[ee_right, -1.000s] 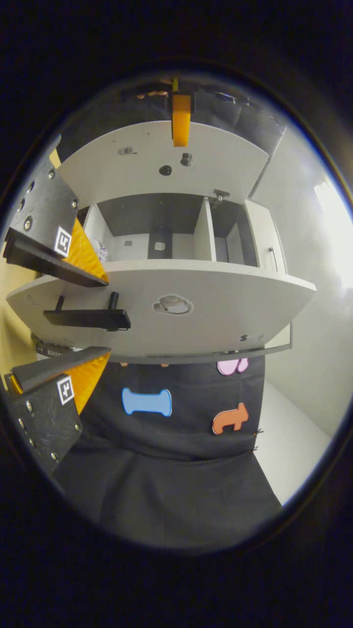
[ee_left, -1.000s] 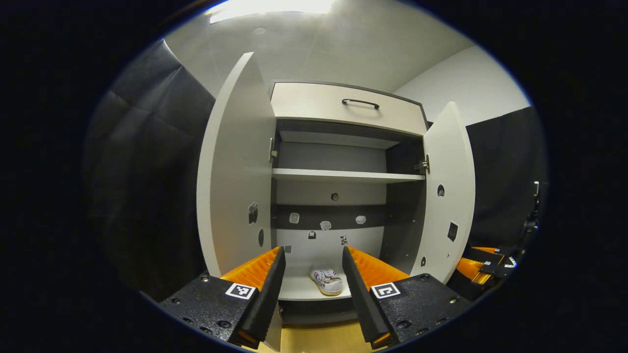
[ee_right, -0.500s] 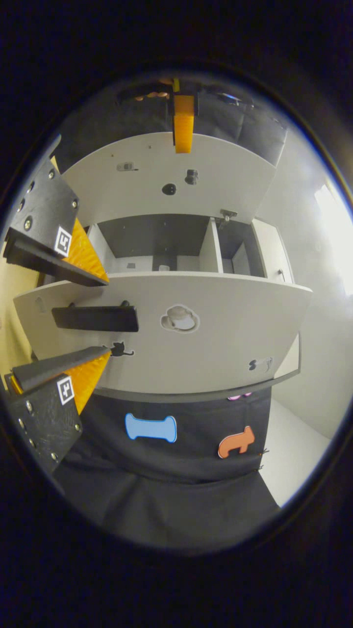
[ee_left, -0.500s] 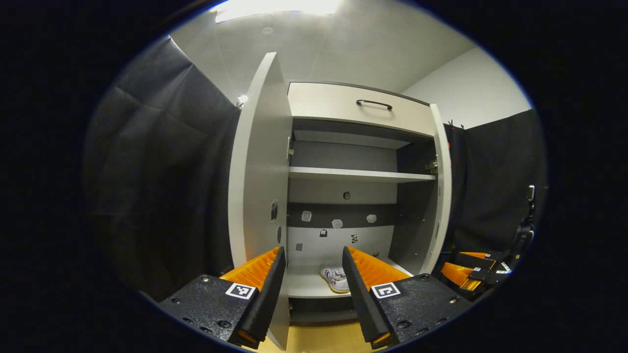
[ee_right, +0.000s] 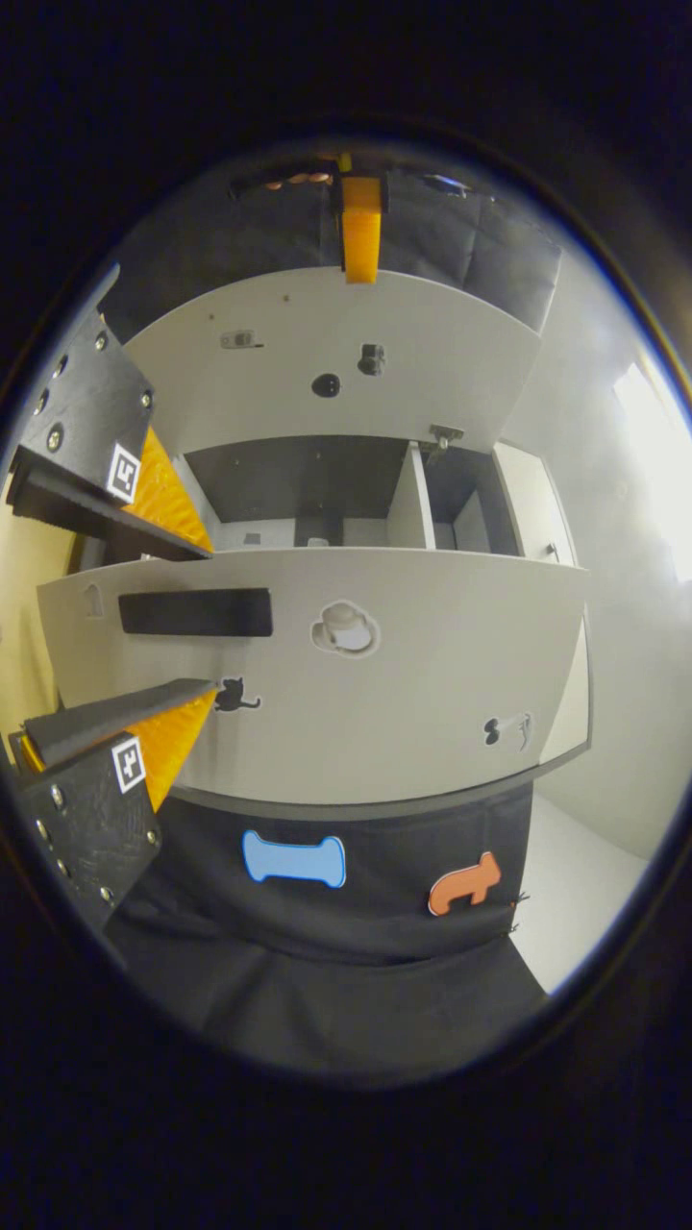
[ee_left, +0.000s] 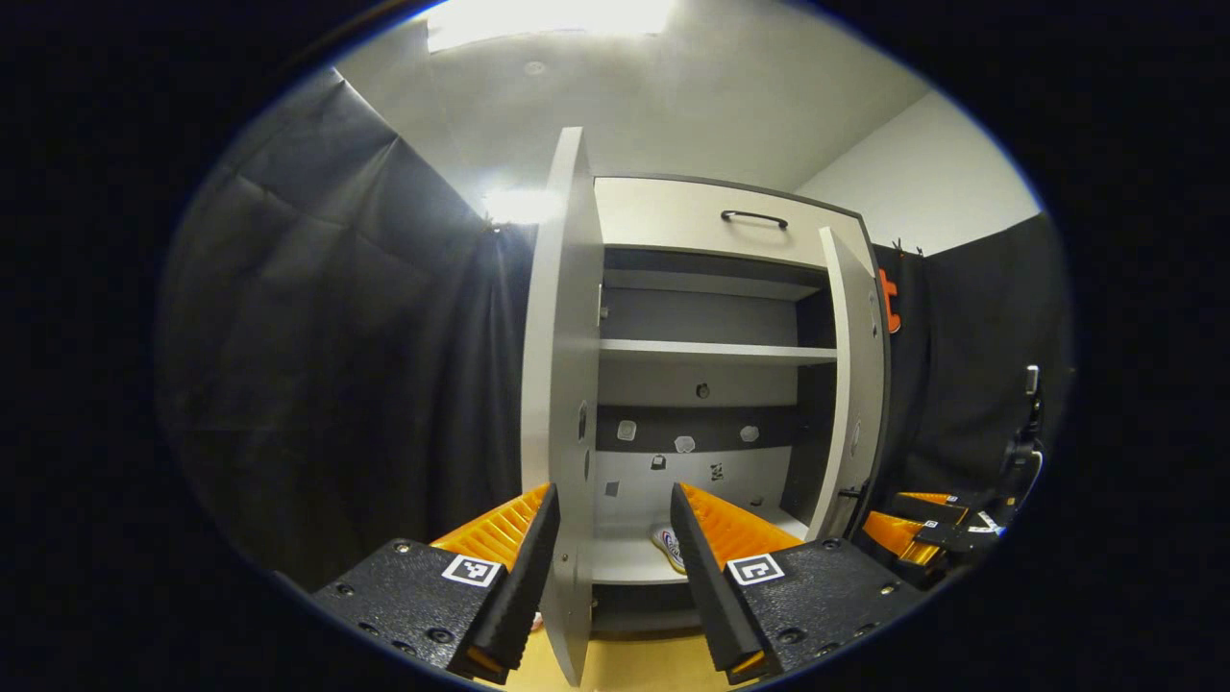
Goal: Grab one shoe with the right hand and put it into the shoe cabinet, grab the other shoe with the left hand and put it into the shoe cabinet; then close the right door with the right hand and the left door with the left hand.
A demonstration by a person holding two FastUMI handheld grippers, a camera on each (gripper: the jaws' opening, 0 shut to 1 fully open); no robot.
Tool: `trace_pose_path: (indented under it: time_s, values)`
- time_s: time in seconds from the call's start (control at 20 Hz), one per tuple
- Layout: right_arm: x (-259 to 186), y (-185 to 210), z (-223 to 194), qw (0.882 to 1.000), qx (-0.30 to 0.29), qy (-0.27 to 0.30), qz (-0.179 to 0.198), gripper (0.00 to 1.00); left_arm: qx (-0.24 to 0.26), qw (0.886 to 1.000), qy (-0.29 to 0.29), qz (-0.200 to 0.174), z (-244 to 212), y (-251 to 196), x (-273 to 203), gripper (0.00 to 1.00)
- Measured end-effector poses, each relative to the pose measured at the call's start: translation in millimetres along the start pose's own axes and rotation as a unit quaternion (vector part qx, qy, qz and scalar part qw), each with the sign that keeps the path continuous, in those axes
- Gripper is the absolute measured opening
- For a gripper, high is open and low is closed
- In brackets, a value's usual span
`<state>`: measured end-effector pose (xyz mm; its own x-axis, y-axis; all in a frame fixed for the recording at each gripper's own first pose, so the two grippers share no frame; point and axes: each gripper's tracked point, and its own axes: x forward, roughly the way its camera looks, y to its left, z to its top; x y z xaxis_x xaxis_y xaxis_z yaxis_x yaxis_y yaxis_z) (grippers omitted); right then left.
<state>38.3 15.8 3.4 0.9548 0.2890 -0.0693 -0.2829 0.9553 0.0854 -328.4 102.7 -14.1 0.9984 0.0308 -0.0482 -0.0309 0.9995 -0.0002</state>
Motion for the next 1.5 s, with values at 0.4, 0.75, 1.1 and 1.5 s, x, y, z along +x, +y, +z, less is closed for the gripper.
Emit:
trace_pose_path:
  time_s: [0.4,0.75,1.1,1.5]
  values:
    - [6,4,-2,1.000,0.005,0.004,0.002,0.70,0.004,0.996,0.021,0.082,-18,67,-14,0.70]
    - [1,-6,-4,1.000,0.004,0.005,-0.016,0.70,-0.010,0.993,0.055,0.106,-48,93,-4,0.71]
    - [-4,-19,-6,0.999,0.012,0.007,-0.034,0.70,-0.008,0.994,0.072,0.085,-57,84,2,0.70]
    - [0,-8,-2,1.000,0.007,0.002,-0.024,0.74,-0.005,0.997,0.073,0.015,-59,36,6,0.68]
